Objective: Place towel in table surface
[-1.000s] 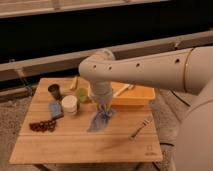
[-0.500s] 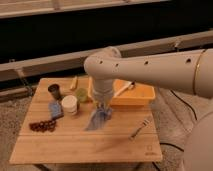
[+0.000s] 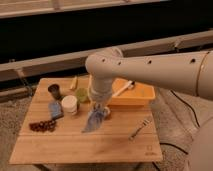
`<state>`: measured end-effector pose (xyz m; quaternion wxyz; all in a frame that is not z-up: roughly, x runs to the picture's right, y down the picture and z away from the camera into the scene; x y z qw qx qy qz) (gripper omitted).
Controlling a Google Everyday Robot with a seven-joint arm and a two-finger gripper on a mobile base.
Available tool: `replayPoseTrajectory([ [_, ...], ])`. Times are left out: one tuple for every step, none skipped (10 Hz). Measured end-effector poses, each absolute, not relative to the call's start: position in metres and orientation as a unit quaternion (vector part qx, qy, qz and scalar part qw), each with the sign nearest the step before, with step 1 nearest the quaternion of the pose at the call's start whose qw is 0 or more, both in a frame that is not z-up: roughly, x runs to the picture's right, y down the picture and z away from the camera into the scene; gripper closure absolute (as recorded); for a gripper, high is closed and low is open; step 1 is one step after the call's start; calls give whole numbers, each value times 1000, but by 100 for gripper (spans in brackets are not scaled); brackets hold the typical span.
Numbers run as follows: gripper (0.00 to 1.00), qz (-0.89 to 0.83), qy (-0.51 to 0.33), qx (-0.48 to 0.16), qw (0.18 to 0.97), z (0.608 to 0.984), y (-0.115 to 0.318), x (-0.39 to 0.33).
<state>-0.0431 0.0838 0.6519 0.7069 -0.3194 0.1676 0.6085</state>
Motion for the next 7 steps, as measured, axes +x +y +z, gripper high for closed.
replayPoseTrajectory([
  [20,604,162,-327,709,653,88,-50],
  [20,602,159,-331,709,656,91,-54],
  [20,602,155,-336,708,661,95,-59],
  [20,600,150,-341,707,667,100,-65],
  [20,600,146,-344,707,671,103,-69],
  [20,600,143,-349,705,675,105,-74],
  [20,601,143,-351,704,676,105,-75],
])
